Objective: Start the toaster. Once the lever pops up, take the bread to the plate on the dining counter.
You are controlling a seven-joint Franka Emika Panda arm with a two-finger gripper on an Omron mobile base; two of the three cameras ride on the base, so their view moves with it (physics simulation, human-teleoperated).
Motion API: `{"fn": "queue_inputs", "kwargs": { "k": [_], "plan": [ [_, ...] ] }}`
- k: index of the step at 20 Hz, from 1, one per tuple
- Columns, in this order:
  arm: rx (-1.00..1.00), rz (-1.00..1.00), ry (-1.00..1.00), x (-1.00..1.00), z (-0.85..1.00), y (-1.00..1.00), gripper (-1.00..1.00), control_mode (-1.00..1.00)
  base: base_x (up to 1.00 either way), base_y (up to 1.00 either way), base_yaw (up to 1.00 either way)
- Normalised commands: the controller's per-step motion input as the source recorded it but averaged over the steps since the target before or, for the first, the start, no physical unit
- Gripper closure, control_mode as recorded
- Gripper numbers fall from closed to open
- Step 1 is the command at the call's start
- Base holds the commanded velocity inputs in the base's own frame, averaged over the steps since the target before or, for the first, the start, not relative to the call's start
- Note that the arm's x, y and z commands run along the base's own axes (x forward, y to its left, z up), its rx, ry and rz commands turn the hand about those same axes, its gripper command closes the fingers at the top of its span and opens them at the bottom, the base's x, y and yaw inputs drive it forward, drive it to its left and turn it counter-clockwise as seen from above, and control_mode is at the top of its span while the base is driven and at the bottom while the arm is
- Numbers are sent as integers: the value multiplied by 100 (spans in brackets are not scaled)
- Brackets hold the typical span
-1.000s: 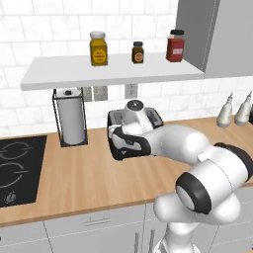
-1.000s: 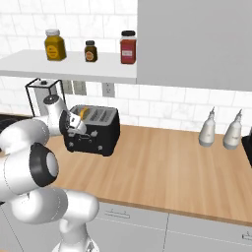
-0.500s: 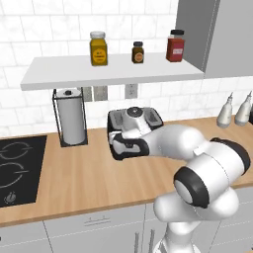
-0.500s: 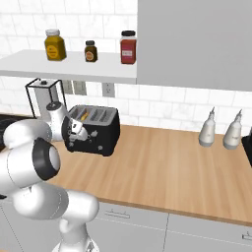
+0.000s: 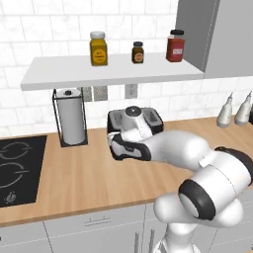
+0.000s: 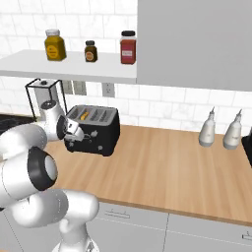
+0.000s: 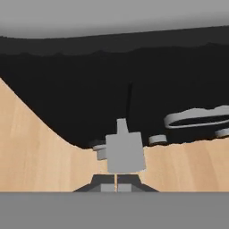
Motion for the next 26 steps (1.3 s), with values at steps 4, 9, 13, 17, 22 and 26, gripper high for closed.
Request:
{"fn": "queue_inputs", "kwargs": {
  "k": [4,9,13,17,22,26],
  "plan": [
    [0,0,-6,-67,62,-11,100,-100,0,0,0],
    [0,-1,-2,-31,100,-7,100,-100,0,0,0],
    [0,0,-9,1,80,-21,100,-100,0,0,0],
    [-9,0,-33,2,46,-7,100,-100,0,0,0],
    [-10,0,-25,9,24,-11,100,-100,0,0,0],
    [0,0,-3,34,2,-14,100,-100,0,0,0]
  ]
}}
